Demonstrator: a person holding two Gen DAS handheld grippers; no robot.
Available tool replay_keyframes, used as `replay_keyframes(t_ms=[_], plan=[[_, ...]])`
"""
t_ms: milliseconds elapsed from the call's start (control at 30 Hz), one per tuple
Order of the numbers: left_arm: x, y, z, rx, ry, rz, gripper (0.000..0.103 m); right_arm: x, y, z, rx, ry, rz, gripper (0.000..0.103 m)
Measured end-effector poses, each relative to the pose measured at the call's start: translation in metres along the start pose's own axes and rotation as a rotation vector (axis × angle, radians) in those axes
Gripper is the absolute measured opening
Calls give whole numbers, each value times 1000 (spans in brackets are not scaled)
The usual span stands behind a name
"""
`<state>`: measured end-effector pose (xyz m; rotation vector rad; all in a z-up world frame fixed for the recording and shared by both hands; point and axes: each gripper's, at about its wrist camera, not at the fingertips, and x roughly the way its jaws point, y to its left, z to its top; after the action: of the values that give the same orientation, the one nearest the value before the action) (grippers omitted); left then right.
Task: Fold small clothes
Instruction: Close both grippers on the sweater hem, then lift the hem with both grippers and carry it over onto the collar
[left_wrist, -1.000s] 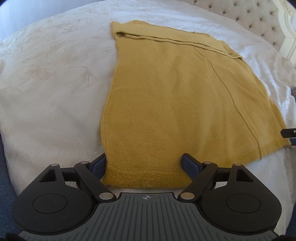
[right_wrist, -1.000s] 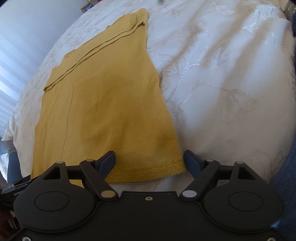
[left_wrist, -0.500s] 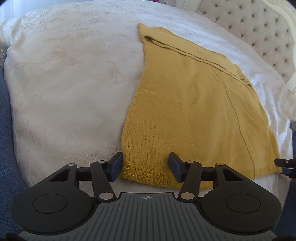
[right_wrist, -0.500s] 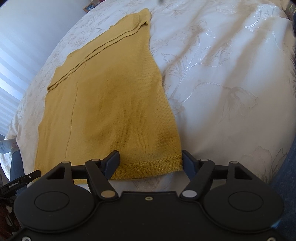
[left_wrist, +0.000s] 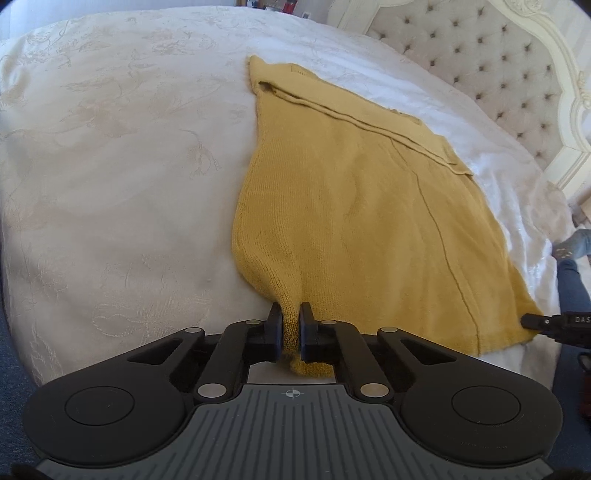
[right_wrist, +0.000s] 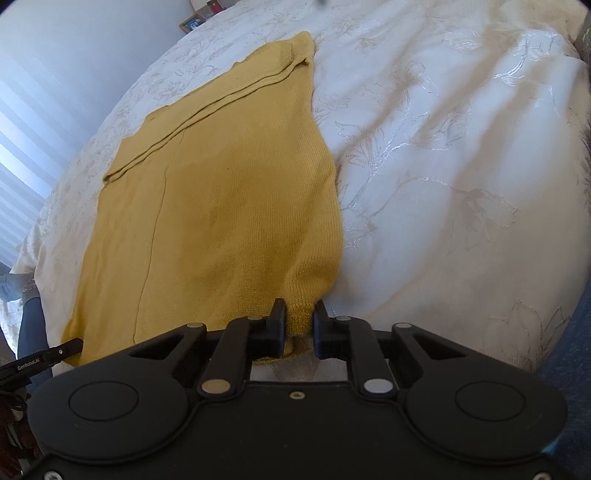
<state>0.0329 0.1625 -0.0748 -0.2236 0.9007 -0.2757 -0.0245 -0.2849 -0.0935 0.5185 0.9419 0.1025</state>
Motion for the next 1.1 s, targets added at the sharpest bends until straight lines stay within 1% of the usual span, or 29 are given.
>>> replay_keyframes(t_ms=[33, 167, 367, 533, 667, 767, 900, 1100], plan=[[-3, -2, 0, 8, -20, -5, 8, -4, 0, 1, -2, -23, 12, 16], [-15, -10, 7, 29, -87, -10, 8, -19, 0, 2, -4, -113, 66, 15], [-23, -13, 25, 6, -162, -30, 8, -31, 2, 9, -13, -213, 113, 14], [-25, -14, 44, -9, -218, -44, 8, -36, 9, 27, -18, -291, 150, 13], [-22, -15, 61, -13, -265, -57, 8, -37, 15, 50, -44, -349, 164, 12], [-19, -18, 78, -14, -296, -66, 8, -36, 20, 73, -65, -386, 172, 11], [-11, -21, 106, 2, -345, -71, 8, -29, 24, 107, -90, -436, 167, 11], [7, -19, 153, -24, -407, -80, 8, -11, 24, 163, -78, -491, 171, 11]])
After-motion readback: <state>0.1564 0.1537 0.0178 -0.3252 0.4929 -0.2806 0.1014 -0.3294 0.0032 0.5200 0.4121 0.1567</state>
